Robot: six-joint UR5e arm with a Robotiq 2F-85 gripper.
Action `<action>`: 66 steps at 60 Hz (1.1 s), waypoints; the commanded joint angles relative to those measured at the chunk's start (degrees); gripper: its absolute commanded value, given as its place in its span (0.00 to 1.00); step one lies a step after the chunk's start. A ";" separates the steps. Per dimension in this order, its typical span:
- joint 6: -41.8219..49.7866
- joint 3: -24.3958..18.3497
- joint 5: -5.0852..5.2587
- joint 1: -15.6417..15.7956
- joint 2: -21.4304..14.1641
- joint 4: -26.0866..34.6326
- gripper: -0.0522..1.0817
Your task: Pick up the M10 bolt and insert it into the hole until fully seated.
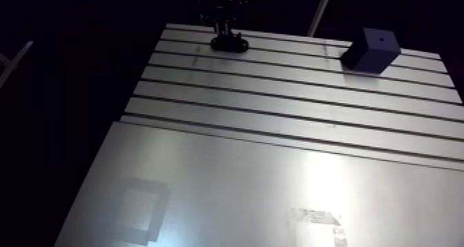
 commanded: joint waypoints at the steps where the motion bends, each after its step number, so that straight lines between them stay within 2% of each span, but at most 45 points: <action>1: 0.17 -0.23 0.26 -0.19 -0.08 -0.08 0.74; 19: 0.26 -0.48 0.54 -0.03 -0.76 -0.08 0.82; 36: 0.34 -3.13 0.28 -0.10 -3.11 2.67 0.96; 40: 0.26 -4.95 0.19 -0.29 -3.75 5.55 0.99; 49: 0.01 -8.91 0.44 -0.79 -5.13 11.29 1.00; 53: -0.32 -11.68 0.69 -0.98 -5.59 15.61 1.00; 55: -0.44 -14.73 1.27 -1.08 -5.95 20.56 1.00; 57: -0.59 -16.23 1.47 -1.23 -5.98 22.81 1.00; 66: -0.95 -22.05 1.61 -3.54 -6.07 32.32 1.00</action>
